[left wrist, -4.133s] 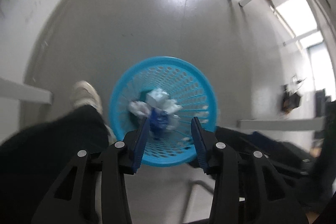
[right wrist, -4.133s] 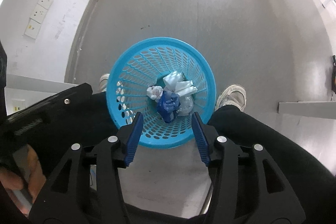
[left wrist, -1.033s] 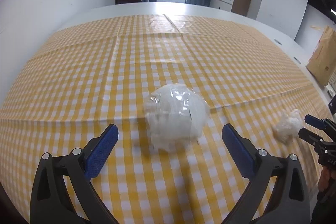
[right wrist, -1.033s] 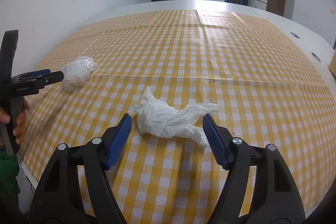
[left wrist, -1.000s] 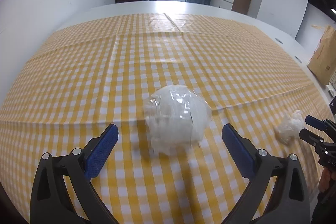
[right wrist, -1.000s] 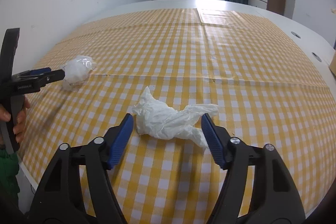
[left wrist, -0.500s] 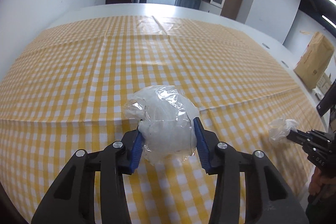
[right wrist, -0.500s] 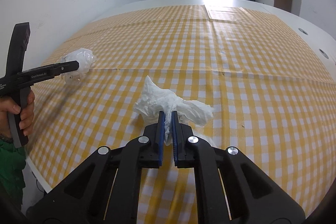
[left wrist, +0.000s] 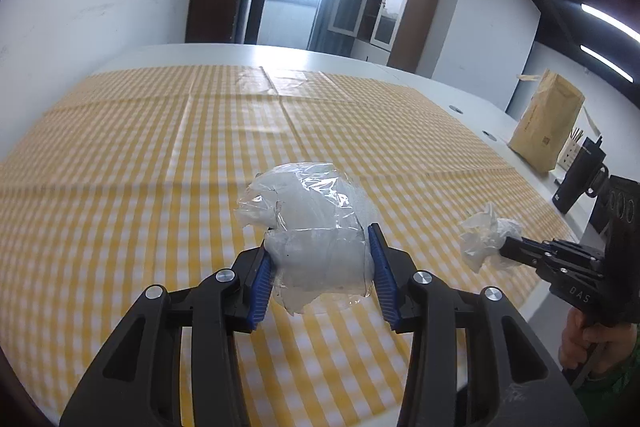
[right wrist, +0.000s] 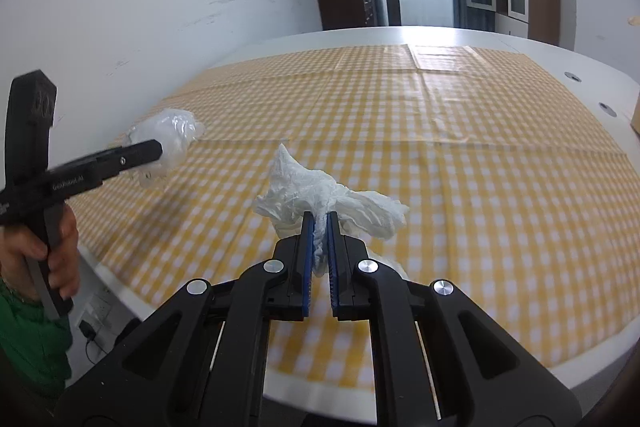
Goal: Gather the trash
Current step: 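Carry the wrapped tissue ball and crumpled tissue down over the blue wastebasket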
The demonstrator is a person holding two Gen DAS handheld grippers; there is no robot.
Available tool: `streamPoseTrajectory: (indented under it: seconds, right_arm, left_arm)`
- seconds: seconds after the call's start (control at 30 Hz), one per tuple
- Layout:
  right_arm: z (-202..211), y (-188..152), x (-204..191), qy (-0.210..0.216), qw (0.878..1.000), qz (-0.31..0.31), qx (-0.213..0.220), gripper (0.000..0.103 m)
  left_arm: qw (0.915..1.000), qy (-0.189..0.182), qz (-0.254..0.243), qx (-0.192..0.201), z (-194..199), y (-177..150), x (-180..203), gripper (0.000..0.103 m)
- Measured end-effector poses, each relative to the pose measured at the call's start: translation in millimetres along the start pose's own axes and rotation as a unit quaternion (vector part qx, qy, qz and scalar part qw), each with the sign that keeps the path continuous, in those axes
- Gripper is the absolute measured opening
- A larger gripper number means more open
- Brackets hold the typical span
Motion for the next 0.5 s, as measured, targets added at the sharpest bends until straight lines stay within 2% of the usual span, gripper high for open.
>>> streamPoseTrajectory:
  seconds: [0.27,0.5]
  right_arm:
    - [20,-35,-27,0.014,1.0,0.011,0.008,0.006]
    - [38,-65,-50,0.033,0.999,0.014,0.005,0.006]
  left_arm:
    - [0.9989,-0.031,0.013,0.032,49,-29,20,0.042]
    - [0.9981,-0.045,0.019,0.038,73,-54,27,0.042]
Point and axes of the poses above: each gripper's, at about its wrist camera, not at the fingertips, and z roughly against the way its jaws point, x to its right, y to its top, the point moved 7 cm from there along -z, roughly the way its jaws point, and after that the axes turned 9 degrees about -z, right-handed, at the moved point
